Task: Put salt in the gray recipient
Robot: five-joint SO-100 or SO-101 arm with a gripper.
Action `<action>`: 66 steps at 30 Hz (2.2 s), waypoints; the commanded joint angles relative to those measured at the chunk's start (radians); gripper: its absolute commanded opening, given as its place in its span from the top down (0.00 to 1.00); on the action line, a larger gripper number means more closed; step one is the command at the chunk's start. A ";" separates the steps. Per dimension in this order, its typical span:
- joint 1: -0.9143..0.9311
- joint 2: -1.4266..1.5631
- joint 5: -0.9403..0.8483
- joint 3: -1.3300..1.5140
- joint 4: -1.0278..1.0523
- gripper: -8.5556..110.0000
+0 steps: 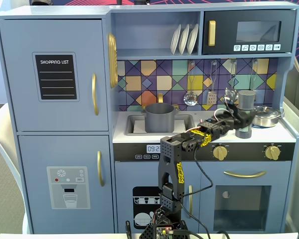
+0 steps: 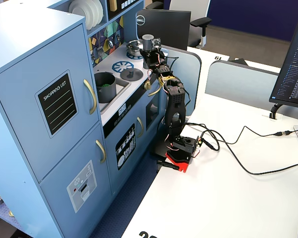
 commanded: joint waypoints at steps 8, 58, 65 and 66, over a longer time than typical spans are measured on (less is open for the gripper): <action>0.054 0.270 -0.015 0.133 -0.008 0.42; -0.922 1.598 -0.074 1.433 1.419 0.91; -0.923 1.598 -0.074 1.433 1.419 0.91; -0.923 1.598 -0.074 1.433 1.419 0.91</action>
